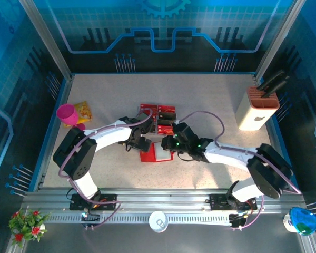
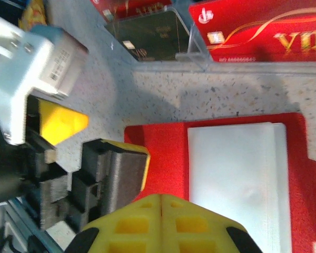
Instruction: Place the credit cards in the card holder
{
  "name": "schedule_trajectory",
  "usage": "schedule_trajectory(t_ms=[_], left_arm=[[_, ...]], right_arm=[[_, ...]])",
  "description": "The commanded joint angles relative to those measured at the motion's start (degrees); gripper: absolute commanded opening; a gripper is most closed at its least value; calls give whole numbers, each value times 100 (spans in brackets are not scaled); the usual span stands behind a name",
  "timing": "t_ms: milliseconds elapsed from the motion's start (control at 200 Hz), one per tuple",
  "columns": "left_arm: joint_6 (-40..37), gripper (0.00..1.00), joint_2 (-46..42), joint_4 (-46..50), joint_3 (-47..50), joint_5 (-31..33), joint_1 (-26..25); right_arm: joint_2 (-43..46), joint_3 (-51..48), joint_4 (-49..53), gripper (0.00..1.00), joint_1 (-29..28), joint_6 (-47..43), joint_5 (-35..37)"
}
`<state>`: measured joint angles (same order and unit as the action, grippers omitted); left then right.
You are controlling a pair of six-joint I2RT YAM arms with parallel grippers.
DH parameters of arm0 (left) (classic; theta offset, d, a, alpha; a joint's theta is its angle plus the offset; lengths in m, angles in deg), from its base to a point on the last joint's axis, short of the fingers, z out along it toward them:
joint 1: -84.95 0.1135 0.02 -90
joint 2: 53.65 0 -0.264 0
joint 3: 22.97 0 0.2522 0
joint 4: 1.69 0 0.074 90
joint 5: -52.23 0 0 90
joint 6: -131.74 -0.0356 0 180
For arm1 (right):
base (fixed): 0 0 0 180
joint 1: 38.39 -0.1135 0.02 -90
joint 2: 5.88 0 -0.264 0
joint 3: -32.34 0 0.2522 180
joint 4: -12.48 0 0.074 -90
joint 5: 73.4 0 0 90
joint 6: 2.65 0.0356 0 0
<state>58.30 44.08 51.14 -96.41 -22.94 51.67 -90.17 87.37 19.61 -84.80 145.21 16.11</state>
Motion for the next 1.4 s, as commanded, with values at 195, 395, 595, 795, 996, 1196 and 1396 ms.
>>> schedule_trajectory(t_ms=[195, 395, 595, 795, 996, 1196, 1396], left_arm=[[524, 99, -221, 157, -200, -823, 238], [702, 99, -307, 168, -146, -1369, 208], [634, 99, -184, 266, -21, -1229, 236], [529, 99, 162, 522, -274, -1239, 387], [369, 99, 507, 638, -513, -1475, 596], [288, 99, 565, 622, -597, -1614, 606], [255, 99, 528, 586, -624, -1699, 605]], right_arm=[[-599, 29, 13, 0, 149, -431, -219], [-665, -157, 13, 0, 297, -479, -243], [-764, -342, -13, 0, 308, -396, -227], [-553, -687, 59, 0, 300, -131, 42], [-139, -1131, 128, 0, 266, 291, 387], [238, -968, 282, 0, 133, 14, 342], [91, -443, -47, 0, 49, -495, -213]])
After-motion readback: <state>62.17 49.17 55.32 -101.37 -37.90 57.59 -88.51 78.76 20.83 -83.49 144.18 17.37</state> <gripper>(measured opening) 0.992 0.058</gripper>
